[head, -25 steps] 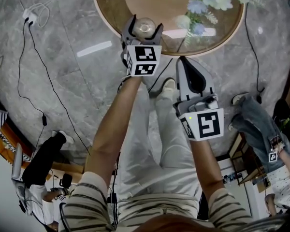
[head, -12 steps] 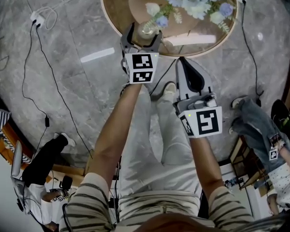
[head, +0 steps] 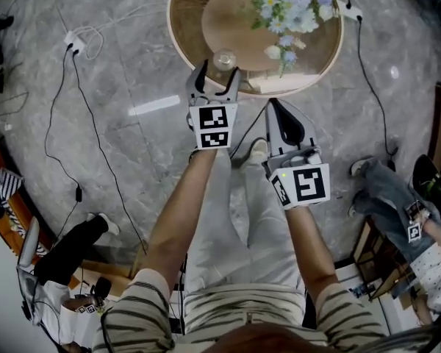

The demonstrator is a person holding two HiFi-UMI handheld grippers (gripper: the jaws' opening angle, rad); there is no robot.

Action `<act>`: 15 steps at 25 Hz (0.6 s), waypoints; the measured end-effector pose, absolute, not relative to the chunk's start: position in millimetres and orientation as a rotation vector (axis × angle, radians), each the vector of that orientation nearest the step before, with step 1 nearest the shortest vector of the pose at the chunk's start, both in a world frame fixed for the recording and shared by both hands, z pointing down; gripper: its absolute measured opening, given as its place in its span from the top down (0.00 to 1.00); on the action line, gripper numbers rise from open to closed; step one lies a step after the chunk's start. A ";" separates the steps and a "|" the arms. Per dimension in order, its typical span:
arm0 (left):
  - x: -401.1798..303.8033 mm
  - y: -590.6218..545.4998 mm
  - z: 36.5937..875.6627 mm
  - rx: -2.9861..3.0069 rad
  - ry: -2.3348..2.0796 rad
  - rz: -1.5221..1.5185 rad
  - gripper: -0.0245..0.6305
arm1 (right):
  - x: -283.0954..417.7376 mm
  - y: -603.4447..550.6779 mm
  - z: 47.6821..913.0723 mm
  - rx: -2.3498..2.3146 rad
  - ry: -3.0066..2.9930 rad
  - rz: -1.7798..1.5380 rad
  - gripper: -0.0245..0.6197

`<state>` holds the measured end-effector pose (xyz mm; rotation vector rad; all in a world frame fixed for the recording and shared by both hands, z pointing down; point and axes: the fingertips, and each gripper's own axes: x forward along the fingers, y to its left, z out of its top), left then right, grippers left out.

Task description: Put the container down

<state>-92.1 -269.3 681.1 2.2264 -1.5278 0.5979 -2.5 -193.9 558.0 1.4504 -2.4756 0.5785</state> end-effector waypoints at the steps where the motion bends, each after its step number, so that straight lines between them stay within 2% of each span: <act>1: -92.7 -266.7 671.1 2.227 -1.533 0.591 0.54 | -1.8 -191.7 552.3 1.452 -2.476 0.575 0.95; 9: -91.4 -241.7 584.8 2.256 -1.558 0.504 0.74 | 0.2 -171.4 503.0 1.465 -2.500 0.542 0.95; 15: -94.7 -224.4 512.4 2.270 -1.642 0.501 0.94 | -0.8 -164.8 447.0 1.471 -2.531 0.513 0.95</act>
